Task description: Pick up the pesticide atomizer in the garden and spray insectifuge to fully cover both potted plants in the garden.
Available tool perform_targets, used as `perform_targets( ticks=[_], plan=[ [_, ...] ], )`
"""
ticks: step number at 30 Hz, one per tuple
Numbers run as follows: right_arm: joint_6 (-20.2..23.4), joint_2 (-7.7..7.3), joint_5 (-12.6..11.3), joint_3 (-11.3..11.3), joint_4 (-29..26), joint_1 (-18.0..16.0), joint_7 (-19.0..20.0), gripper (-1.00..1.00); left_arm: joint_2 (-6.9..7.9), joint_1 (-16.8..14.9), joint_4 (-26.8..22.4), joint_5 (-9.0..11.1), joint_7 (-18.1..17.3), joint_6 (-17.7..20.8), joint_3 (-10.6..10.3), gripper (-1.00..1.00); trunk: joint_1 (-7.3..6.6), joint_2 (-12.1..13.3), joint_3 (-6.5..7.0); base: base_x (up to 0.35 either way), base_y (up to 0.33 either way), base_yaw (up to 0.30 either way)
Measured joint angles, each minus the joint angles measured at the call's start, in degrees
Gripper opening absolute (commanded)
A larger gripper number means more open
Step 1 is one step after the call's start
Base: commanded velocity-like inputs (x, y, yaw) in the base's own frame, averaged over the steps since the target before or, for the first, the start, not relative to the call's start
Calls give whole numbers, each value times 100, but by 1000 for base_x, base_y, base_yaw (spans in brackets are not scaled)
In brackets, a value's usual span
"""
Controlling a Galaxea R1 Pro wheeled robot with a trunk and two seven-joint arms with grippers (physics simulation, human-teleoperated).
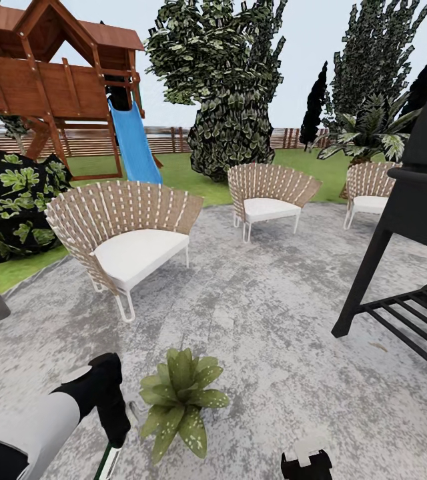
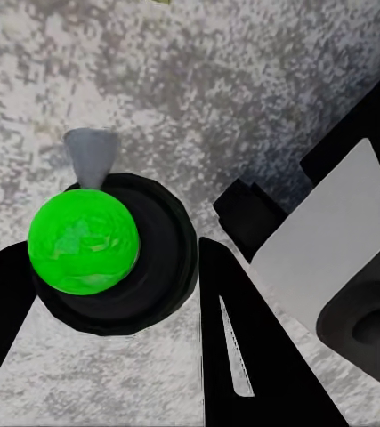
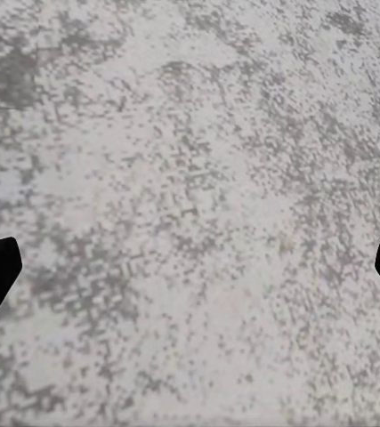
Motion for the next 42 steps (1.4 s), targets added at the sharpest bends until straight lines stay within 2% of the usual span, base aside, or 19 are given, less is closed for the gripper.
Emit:
perform_targets(
  ticks=[11, 19, 23, 24, 26, 27, 30, 35, 42],
  plan=[
    [0, 0, -3, 1, -1, 1, -1, 100, -44, 10, 8, 27, 22, -1, 14, -100, 1, 0, 0, -19, 2, -156],
    [2, 2, -6, 0, 0, 0, 0, 100, -39, 10, -52, 23, 38, -1, 19, -100, 4, 0, 0, -303, 59, -42],
    [3, 6, -11, 0, -1, 1, 7, 100, -44, 9, -67, 20, 200, 2, 24, -100, 3, 0, 0, -289, 190, -241],
    [4, 7, -12, 0, -1, 1, 8, 100, -43, 9, -71, 20, 231, 2, 37, -100, 3, 0, 0, -101, 147, -137],
    [3, 8, -10, 0, 0, 0, 1, 100, -42, 10, -84, 23, 317, 1, 305, -100, 1, 0, 0, -39, 60, -53],
    [2, 9, -8, 0, 0, 0, 0, 100, -55, 10, -84, 26, 422, -1, 433, -100, 0, 0, 0, -17, 26, -23],
    [2, 2, -4, 0, 0, 0, -1, 100, -154, 11, -85, 35, 750, 3, 573, -100, 0, 0, 0, -5, 8, -7],
    [2, 0, 5, 0, 0, 0, -1, 100, -333, 4, -213, 32, 859, 12, 598, -100, 0, 0, 0, 0, 1, -1],
    [4, 0, 6, 0, 0, 0, -1, 100, -444, -32, -334, 28, 855, 19, 591, -100, 0, 0, 0, 0, 0, 0]
  ],
)
